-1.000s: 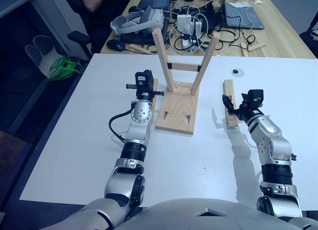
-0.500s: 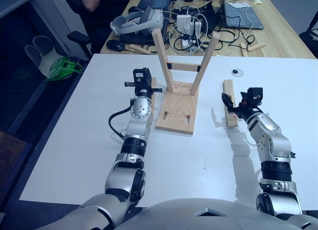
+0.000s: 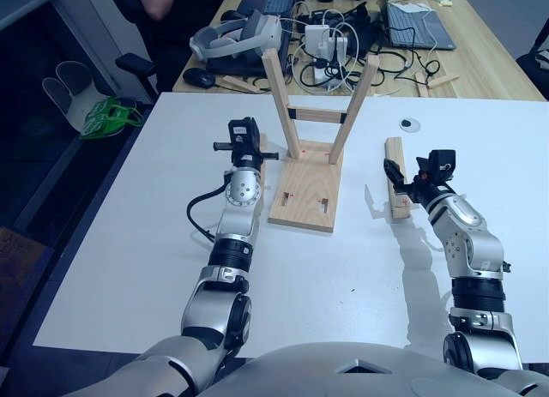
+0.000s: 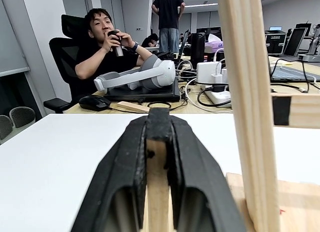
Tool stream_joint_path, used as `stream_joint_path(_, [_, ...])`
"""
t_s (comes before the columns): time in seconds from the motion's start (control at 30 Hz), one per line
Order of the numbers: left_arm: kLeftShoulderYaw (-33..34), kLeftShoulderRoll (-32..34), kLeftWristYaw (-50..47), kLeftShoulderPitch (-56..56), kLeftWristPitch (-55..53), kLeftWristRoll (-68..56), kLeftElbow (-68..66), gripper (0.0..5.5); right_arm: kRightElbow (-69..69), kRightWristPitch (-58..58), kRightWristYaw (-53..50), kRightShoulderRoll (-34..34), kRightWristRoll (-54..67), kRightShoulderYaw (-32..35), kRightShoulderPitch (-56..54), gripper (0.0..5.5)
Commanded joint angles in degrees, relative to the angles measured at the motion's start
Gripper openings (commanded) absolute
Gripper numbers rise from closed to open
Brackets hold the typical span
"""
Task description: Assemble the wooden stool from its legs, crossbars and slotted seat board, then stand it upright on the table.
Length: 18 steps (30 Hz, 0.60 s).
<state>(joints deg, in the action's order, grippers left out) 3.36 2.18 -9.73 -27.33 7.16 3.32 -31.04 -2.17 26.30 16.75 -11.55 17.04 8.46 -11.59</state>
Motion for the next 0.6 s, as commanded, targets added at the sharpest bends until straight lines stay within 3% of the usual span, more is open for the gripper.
stream_joint_path(0.03, [0.8, 0.3, -2.4, 2.8, -3.9, 0.9, -2.9, 0.41, -0.2, -0.1, -0.1, -0.1, 0.6, 0.7, -0.7, 4.59])
stream_joint_path(0.53, [2.0, -0.3, -1.4, 2.6, -1.8, -1.5, -2.7, 0.41, -0.1, 0.3, -0.2, 0.1, 0.8, 1.2, -0.7, 4.59])
stream_joint_path(0.6, [1.8, 0.0, -1.9, 2.4, -3.3, -0.9, -3.3, 0.92, -0.3, 0.3, -0.3, 0.1, 0.8, 1.0, -0.9, 4.59])
